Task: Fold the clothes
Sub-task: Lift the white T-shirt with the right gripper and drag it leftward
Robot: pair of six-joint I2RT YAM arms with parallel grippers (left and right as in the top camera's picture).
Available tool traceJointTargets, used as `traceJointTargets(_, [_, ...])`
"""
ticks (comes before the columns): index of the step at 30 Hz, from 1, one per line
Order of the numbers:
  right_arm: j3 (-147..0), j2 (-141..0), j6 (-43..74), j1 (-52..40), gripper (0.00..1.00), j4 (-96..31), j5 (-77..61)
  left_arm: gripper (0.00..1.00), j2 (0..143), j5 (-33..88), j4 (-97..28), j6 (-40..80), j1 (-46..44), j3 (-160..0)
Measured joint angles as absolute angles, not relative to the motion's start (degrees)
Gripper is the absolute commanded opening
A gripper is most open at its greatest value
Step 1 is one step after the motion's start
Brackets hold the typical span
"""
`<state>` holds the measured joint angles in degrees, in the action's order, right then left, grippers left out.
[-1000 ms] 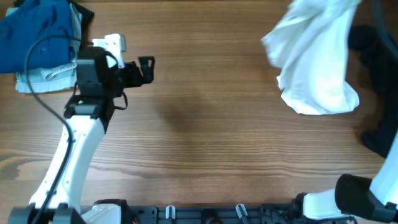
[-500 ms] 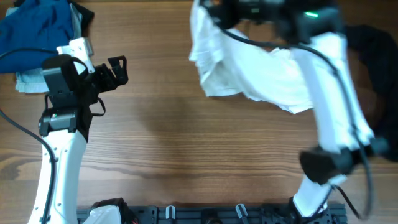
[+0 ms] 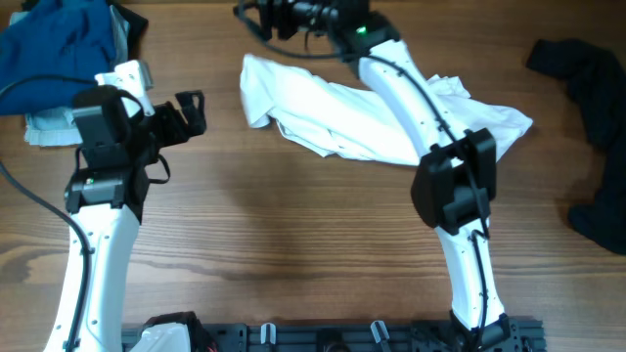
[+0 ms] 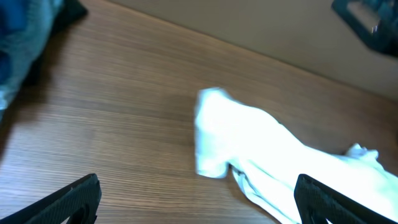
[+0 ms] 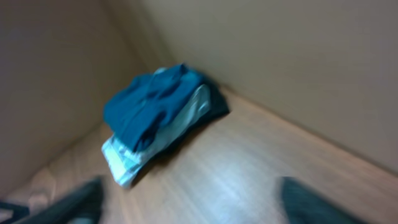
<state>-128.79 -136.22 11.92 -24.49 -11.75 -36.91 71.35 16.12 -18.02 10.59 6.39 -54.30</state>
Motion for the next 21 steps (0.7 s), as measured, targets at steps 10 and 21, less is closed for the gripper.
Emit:
traceJointTargets(10, [-130.7,-132.9,13.1,-8.0,1.00,-40.9,-36.5,0.93,83.2,15.3,-19.3,8.8,-8.0,-54.7])
traceJointTargets(21, [-130.7,-132.6,7.9,-7.9,0.82,-55.8,-22.3,0.89,97.6,4.6,-7.4,6.6,-9.6,-54.8])
